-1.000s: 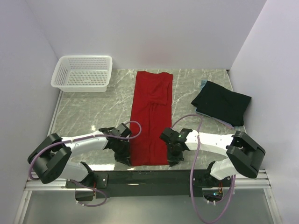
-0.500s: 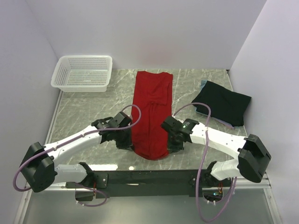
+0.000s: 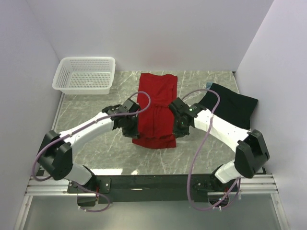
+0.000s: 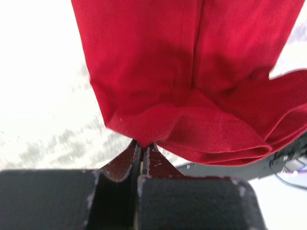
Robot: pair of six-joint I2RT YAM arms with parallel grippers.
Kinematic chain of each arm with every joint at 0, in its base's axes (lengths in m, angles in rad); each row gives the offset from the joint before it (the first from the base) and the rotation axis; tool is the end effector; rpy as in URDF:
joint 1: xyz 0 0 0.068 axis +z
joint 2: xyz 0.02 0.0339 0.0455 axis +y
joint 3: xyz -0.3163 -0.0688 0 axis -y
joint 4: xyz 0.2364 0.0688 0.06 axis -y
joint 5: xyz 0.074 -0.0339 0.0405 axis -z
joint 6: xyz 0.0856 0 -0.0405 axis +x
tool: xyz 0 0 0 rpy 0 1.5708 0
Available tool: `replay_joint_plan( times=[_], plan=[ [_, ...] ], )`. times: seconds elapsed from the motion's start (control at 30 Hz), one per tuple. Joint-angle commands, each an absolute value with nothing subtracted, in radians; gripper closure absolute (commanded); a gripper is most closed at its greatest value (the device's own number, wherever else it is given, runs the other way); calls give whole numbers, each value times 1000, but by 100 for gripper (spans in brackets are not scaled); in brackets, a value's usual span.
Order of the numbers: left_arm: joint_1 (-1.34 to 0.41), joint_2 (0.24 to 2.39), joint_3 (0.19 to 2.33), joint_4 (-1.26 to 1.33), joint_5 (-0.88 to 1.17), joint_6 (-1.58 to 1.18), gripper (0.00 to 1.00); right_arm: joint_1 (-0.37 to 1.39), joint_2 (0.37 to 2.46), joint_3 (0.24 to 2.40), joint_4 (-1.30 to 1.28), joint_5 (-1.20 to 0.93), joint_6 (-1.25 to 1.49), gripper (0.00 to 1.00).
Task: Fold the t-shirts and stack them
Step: Fold the tshirt
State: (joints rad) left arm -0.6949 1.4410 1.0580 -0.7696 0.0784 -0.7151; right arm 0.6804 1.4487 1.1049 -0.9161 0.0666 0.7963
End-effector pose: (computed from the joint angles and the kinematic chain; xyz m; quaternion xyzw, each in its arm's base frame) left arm 0.2150 -0.1879 0.2488 -0.0017 0.9775 -0.1636 0.1331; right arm 0.2158 0.1673 0.2525 0.0623 0.9854 0.0798 0.1366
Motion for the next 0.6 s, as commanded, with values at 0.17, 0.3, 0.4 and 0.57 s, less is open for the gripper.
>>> replay_joint_plan(
  times=[0.17,0.3,0.4,0.57],
  plan=[
    [-601,1597,1248,-756,45,-588,100,582,1627,1322,-945,115,657,100],
    [-543,1661,1311,-759,40,-568,100,548,1728,1408,-956,117,621,100],
    [-505,1727,1361,-758,61,-549,100,520,1796,1485,-974,120,598,100],
    [-465,1830,1465,-750,100,-515,100,480,1874,1607,-999,117,565,100]
  ],
)
